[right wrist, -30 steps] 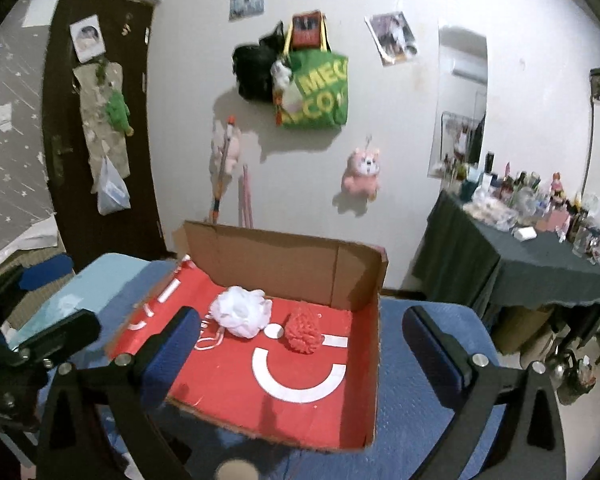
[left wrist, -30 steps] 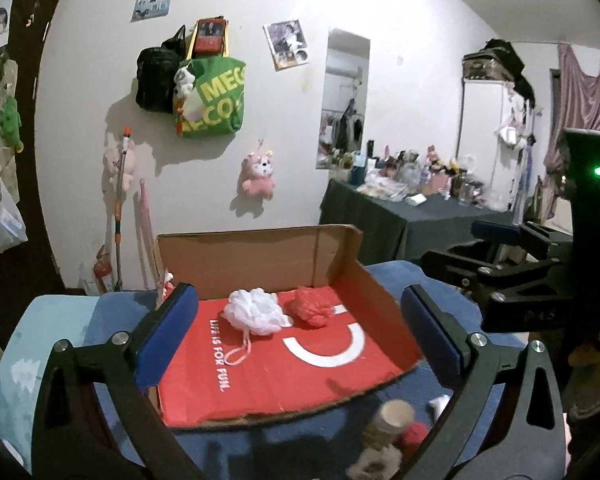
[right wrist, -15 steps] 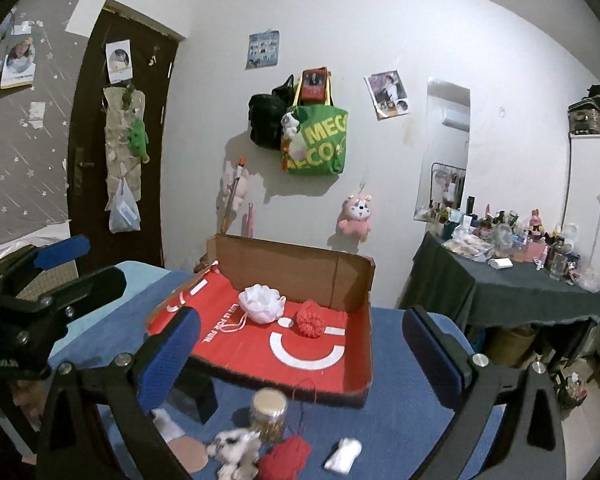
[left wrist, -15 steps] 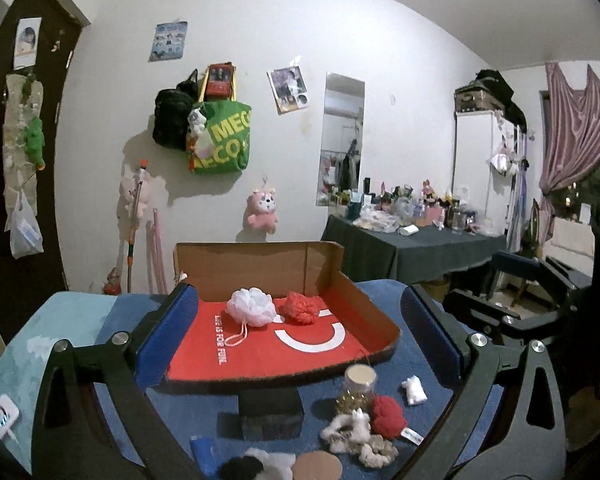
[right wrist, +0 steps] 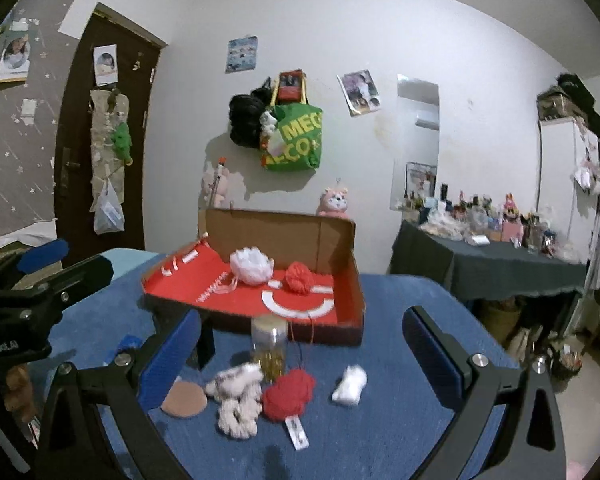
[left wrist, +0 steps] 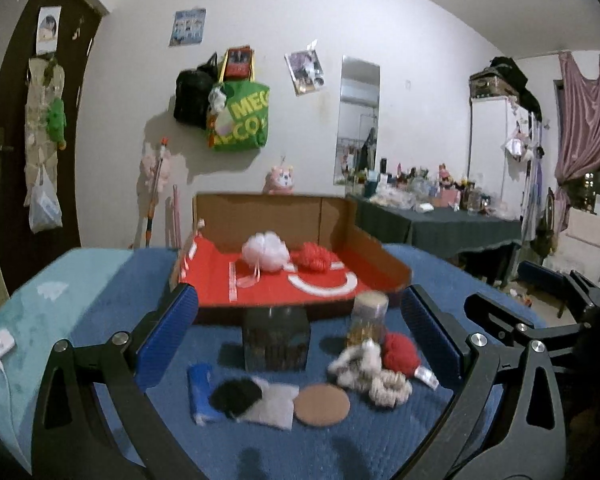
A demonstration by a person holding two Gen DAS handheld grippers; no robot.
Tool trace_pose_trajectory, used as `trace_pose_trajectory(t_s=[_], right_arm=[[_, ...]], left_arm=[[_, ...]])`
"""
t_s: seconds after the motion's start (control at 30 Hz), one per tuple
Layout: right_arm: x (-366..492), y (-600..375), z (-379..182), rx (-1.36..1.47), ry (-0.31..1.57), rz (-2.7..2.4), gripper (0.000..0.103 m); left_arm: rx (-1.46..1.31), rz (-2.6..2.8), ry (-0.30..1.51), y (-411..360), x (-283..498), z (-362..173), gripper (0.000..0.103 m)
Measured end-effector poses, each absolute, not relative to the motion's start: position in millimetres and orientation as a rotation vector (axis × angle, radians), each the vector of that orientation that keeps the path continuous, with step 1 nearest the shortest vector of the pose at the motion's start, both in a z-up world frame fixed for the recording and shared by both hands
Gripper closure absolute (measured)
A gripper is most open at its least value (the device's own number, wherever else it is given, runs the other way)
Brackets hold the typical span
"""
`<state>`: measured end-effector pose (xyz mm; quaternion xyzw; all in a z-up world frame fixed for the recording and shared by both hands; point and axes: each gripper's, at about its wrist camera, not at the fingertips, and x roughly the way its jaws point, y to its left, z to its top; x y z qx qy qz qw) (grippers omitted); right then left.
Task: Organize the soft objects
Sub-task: 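Pull both tools back out of the box toward the blanket, then grasp the red miffy plush bunny with the right gripper while the left gripper grasps the blue rolled cloth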
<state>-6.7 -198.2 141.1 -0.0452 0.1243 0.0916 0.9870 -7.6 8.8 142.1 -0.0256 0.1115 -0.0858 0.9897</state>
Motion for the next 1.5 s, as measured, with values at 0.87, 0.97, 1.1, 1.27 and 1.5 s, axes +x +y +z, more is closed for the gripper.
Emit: trace_pose_trajectory(t_s=[0.87,0.97,1.1,1.27,1.5], right_arm=[[21,-210,41,-0.047,0.505,0.151,0.000],[22,-210,40,-0.042,0.511,0.155,0.000],[26,-210,40,-0.026,0.518,0.176,0.000],[33,-205,41,-0.018,0.529,0.197,0.000],[45,-199,43,-0.009,0.544,0.218,0.000]], left_arm=[[-0.050,-0.123,0.490,7,16,46,0.000],[-0.055,-0.122,0.507,10,19,43,0.000],[-0.069,-0.121,0.534,18,25,42,0.000],[-0.080,-0.102,0.550,34,32,48,0.000],[-0.077,-0.084,0.588,52,44,50,0.000]])
